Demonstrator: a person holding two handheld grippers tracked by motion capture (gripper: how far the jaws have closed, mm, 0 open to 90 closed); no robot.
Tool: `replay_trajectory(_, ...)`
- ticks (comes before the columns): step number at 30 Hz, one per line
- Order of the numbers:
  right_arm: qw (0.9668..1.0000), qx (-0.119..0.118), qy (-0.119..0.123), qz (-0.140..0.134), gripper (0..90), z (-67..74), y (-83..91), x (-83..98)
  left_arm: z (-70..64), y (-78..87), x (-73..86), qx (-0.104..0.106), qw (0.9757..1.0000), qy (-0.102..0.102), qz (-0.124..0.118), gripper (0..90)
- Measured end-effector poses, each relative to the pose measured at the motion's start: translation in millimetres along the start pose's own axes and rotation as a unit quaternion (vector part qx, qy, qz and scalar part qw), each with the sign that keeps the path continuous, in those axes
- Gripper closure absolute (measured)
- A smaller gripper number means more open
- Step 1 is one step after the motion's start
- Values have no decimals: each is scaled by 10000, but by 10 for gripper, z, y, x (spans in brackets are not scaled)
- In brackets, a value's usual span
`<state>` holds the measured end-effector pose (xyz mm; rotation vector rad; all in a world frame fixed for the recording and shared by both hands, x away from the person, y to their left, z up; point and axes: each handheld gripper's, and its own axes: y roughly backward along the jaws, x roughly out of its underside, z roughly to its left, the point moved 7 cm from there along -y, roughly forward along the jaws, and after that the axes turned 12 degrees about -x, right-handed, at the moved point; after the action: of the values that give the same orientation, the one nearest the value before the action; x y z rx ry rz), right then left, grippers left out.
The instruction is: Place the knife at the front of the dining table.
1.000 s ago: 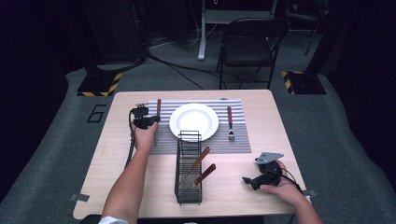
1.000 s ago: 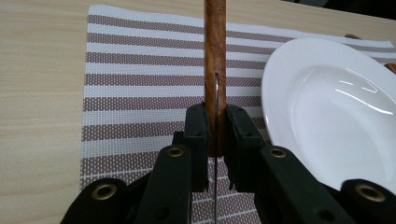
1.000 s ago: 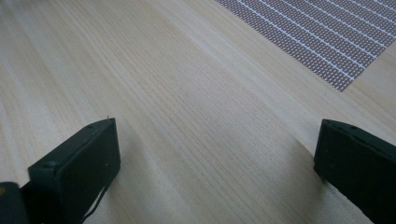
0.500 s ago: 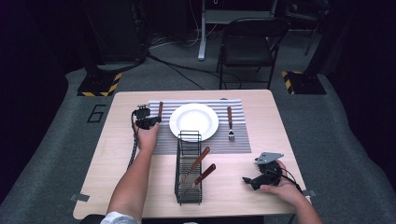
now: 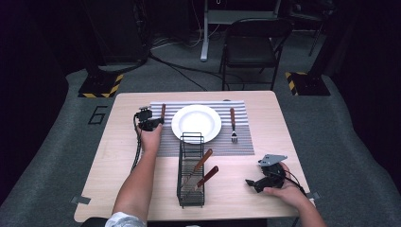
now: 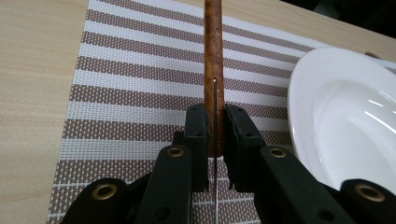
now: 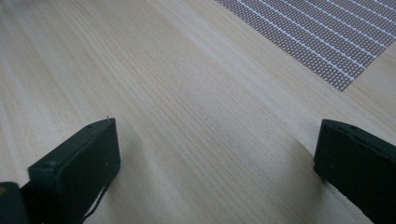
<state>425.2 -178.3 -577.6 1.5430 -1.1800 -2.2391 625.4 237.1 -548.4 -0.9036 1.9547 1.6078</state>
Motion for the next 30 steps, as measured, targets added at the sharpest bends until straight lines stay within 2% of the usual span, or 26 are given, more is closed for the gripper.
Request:
replay_trajectory(6,10000,-1,-2,0,0,0,0,0,36,-32,8,8,9999,134,45,801)
replay_trajectory(9,10000,-2,-1,-1,0,0,0,0,38,-50,13,9,9995,291,80,802)
replay_trajectory(10,10000,-2,0,1,0,0,0,0,48,-55,16,41,9996,260,113,802)
replay_trajectory(14,10000,1,1,-1,0,0,0,0,79,-85,23,59,9991,389,137,802)
replay_trajectory(18,10000,0,0,0,0,0,0,0,87,-111,35,126,9980,600,184,802)
replay_trajectory(23,10000,0,0,0,0,0,0,0,126,-142,55,40,9982,563,203,799)
replay_trajectory(25,10000,1,0,-1,0,0,0,0,143,-141,58,44,9976,651,233,793)
replay_trajectory(27,10000,0,0,-1,0,0,0,0,155,-136,56,39,9979,607,236,783)
replay_trajectory(28,10000,0,2,-1,0,0,0,0,148,-134,52,43,9974,688,211,776)
replay_trajectory(30,10000,0,-1,-2,0,0,0,0,151,-130,58,46,9973,695,243,756)
